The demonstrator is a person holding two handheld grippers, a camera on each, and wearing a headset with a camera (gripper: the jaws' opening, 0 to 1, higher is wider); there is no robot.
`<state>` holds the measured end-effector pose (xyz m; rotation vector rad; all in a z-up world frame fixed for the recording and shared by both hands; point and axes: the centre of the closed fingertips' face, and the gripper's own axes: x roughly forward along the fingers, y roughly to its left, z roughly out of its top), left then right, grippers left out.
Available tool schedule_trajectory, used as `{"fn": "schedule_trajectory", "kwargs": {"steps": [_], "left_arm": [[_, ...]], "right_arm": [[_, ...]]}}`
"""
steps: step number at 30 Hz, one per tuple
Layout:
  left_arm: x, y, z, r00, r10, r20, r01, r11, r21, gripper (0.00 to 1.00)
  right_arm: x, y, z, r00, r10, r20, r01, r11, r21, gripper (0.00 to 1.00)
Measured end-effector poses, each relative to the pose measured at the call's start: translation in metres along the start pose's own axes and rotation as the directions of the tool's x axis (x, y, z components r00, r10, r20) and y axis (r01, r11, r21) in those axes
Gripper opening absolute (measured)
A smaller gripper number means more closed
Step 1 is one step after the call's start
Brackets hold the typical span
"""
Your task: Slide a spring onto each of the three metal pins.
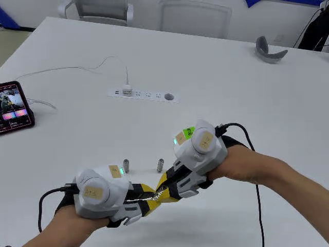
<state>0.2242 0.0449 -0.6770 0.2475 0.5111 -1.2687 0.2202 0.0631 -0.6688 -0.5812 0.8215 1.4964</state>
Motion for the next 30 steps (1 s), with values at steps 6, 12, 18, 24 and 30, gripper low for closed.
{"fn": "schedule_trajectory", "kwargs": {"steps": [6, 12, 18, 24, 30], "left_arm": [[-0.002, 0.002, -0.003, 0.9999, 0.013, -0.003, -0.013, 1.000, -0.016, 0.18], [-0.005, 0.004, -0.009, 0.9996, 0.026, -0.007, -0.026, 0.999, -0.033, 0.21], [-0.009, 0.008, -0.012, 0.9991, 0.042, -0.006, -0.042, 0.998, -0.048, 0.22], [-0.015, 0.016, -0.016, 0.9976, 0.069, -0.006, -0.069, 0.995, -0.067, 0.23], [-0.023, 0.025, -0.021, 0.9953, 0.096, -0.014, -0.096, 0.992, -0.084, 0.26]], "right_arm": [[-0.006, -0.002, -0.006, 0.9999, -0.013, 0.006, 0.013, 1.000, 0.022, 0.12], [-0.012, -0.006, -0.015, 0.9994, -0.034, 0.008, 0.033, 0.998, 0.049, 0.12], [-0.014, -0.008, -0.018, 0.9990, -0.044, 0.009, 0.043, 0.997, 0.063, 0.13], [-0.014, -0.010, -0.022, 0.9988, -0.050, 0.002, 0.049, 0.996, 0.072, 0.12], [-0.013, -0.013, -0.030, 0.9978, -0.065, -0.014, 0.066, 0.994, 0.085, 0.13]]}}
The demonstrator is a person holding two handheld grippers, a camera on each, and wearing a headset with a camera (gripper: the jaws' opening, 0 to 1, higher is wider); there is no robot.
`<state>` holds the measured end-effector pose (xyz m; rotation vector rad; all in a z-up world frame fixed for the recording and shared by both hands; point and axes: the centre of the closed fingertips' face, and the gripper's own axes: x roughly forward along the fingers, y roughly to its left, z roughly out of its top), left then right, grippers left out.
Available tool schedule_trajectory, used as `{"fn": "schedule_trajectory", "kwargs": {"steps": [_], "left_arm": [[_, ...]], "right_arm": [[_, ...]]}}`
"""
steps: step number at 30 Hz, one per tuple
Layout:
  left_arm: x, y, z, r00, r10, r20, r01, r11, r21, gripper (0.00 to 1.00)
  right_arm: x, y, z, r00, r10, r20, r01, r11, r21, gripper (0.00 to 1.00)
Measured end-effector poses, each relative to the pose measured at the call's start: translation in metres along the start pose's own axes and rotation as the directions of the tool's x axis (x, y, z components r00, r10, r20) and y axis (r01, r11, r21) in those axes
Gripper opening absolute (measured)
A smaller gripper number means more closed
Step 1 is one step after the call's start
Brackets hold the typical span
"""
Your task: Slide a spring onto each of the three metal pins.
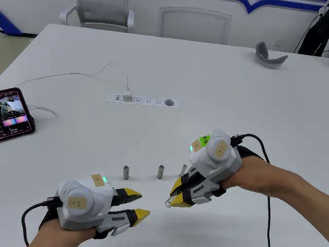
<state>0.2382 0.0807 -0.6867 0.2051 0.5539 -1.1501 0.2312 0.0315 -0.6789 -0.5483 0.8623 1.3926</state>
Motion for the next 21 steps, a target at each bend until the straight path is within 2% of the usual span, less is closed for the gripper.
{"fn": "schedule_trajectory", "kwargs": {"steps": [10, 21], "left_arm": [[-0.012, 0.013, -0.011, 0.9986, 0.051, -0.010, -0.052, 0.998, -0.036, 0.33], [-0.023, 0.024, -0.026, 0.9941, 0.106, -0.025, -0.107, 0.991, -0.085, 0.41]], "right_arm": [[-0.002, -0.009, -0.013, 0.9992, -0.036, -0.018, 0.036, 0.999, 0.041, 0.13], [-0.009, -0.026, -0.029, 0.9958, -0.079, -0.045, 0.083, 0.993, 0.080, 0.12]]}}
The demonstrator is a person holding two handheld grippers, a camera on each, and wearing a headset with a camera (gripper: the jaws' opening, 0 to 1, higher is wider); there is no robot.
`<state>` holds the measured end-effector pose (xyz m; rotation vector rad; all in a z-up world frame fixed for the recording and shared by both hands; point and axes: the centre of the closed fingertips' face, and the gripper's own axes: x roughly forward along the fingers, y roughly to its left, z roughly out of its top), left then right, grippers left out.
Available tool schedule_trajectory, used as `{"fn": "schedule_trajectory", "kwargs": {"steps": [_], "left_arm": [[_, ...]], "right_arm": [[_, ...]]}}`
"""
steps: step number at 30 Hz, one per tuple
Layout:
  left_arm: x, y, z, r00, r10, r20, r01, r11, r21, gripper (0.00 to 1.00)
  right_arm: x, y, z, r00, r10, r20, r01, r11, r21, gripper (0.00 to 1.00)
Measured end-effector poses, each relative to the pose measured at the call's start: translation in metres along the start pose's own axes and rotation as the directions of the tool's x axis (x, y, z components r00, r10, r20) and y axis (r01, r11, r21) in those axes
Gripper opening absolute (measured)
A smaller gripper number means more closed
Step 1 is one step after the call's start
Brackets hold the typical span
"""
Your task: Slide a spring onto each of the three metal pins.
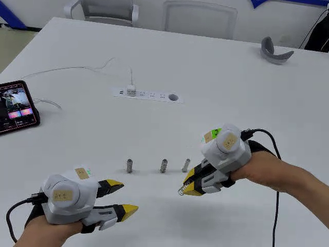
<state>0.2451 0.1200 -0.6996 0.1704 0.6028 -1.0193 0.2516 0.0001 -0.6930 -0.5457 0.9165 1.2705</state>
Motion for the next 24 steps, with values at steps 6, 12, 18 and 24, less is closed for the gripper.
{"fn": "schedule_trajectory", "kwargs": {"steps": [6, 12, 18, 24], "left_arm": [[-0.005, 0.009, -0.006, 0.9994, 0.036, 0.000, -0.036, 0.999, -0.026, 0.47], [-0.013, 0.017, -0.016, 0.9972, 0.074, -0.009, -0.074, 0.996, -0.058, 0.52], [-0.020, 0.024, -0.023, 0.9937, 0.110, -0.020, -0.111, 0.991, -0.079, 0.58], [-0.024, 0.033, -0.024, 0.9910, 0.132, -0.023, -0.133, 0.988, -0.082, 0.63]], "right_arm": [[-0.004, -0.013, -0.007, 0.9996, -0.027, -0.010, 0.028, 0.999, 0.031, 0.13], [-0.007, -0.024, -0.016, 0.9987, -0.043, -0.029, 0.044, 0.998, 0.039, 0.13], [-0.012, -0.040, -0.023, 0.9966, -0.068, -0.045, 0.071, 0.996, 0.050, 0.13], [-0.015, -0.060, -0.028, 0.9923, -0.110, -0.058, 0.113, 0.991, 0.065, 0.13]]}}
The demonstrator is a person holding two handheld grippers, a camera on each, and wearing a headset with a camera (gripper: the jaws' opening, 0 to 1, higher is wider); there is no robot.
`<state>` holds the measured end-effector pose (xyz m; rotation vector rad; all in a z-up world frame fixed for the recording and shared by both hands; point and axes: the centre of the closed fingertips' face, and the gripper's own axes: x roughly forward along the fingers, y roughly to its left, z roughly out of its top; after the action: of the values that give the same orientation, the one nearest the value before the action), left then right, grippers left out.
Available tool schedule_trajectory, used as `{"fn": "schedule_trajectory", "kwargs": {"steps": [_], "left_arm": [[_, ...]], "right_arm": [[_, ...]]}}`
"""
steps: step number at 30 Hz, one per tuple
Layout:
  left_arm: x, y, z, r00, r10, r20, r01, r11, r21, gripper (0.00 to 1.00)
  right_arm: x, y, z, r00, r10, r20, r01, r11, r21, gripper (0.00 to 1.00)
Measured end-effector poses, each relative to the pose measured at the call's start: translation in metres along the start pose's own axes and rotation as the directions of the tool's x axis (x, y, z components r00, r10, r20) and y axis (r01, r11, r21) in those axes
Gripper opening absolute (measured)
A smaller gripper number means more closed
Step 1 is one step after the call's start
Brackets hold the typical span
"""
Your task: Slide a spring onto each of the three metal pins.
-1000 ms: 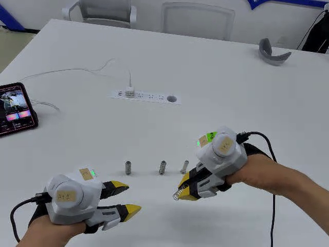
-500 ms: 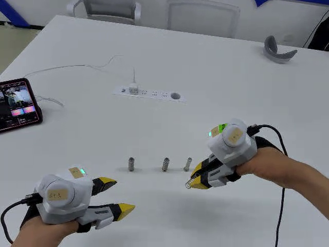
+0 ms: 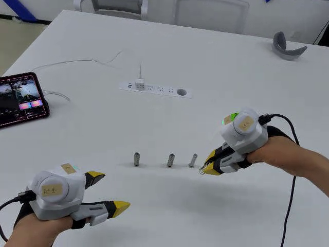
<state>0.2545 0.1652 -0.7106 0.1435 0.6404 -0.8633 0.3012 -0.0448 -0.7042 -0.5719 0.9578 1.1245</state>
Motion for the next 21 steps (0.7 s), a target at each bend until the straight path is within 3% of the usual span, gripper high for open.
{"fn": "schedule_trajectory", "kwargs": {"steps": [15, 21], "left_arm": [[0.001, 0.006, 0.006, 1.0000, 0.003, -0.001, -0.003, 1.000, 0.004, 0.68], [0.000, 0.007, 0.003, 0.9999, -0.001, -0.011, 0.001, 1.000, 0.000, 0.68]], "right_arm": [[0.003, -0.042, 0.009, 0.9975, -0.071, -0.002, 0.071, 0.997, 0.019, 0.13], [0.009, -0.050, 0.012, 0.9972, -0.074, -0.006, 0.074, 0.997, 0.014, 0.13]]}}
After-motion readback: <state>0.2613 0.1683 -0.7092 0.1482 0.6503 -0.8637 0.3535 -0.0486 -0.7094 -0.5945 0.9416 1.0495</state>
